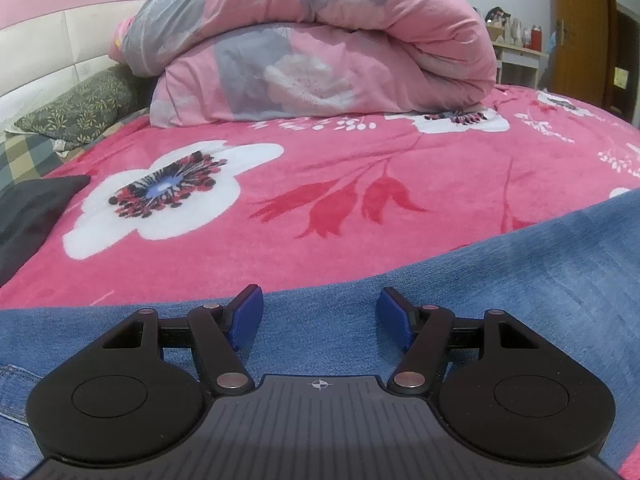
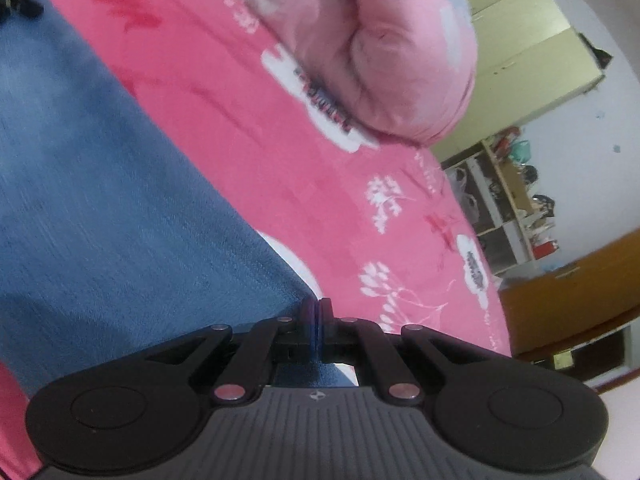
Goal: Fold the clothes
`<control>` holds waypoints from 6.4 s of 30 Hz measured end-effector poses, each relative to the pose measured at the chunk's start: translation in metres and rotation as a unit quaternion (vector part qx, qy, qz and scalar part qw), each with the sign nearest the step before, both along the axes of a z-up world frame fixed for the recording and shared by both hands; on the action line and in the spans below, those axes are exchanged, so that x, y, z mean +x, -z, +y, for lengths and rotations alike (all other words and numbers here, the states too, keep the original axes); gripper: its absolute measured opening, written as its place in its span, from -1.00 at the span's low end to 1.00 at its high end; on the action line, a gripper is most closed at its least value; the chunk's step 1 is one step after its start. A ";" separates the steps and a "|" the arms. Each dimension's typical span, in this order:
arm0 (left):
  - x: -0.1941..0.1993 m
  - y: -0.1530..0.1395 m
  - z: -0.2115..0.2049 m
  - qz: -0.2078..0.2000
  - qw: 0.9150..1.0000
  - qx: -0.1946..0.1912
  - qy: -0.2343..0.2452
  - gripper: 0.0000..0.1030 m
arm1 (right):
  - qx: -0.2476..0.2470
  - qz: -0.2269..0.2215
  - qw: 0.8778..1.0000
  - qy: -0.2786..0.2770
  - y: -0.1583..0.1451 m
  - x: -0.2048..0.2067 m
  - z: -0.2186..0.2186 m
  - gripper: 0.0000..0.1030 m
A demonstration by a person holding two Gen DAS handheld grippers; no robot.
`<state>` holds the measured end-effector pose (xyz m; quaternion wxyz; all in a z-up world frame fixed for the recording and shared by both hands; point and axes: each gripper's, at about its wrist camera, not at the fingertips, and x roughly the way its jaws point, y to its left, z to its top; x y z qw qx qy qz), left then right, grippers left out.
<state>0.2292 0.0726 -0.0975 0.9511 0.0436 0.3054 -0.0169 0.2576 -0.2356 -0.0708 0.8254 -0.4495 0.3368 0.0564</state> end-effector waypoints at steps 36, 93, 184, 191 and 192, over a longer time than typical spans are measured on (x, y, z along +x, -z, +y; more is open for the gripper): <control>0.000 0.003 -0.003 -0.004 1.000 0.015 -0.004 0.32 | 0.742 0.065 0.521 0.416 0.048 -0.121 -0.282 -0.17; -0.001 0.005 -0.005 -0.009 1.000 0.023 -0.006 0.35 | 0.466 0.015 0.861 0.202 -0.008 -0.012 -0.187 -0.67; -0.065 -0.013 -0.065 -0.051 0.948 -0.129 0.287 -0.91 | 0.445 0.032 0.879 0.165 0.023 -0.070 0.008 -0.27; -0.059 -0.014 -0.061 -0.036 0.945 -0.147 0.289 -0.91 | 0.412 0.064 0.896 0.151 0.016 -0.109 0.012 -0.28; -0.058 -0.014 -0.060 -0.035 0.945 -0.148 0.289 -0.91 | 0.405 0.065 0.900 0.148 0.014 -0.112 0.014 -0.28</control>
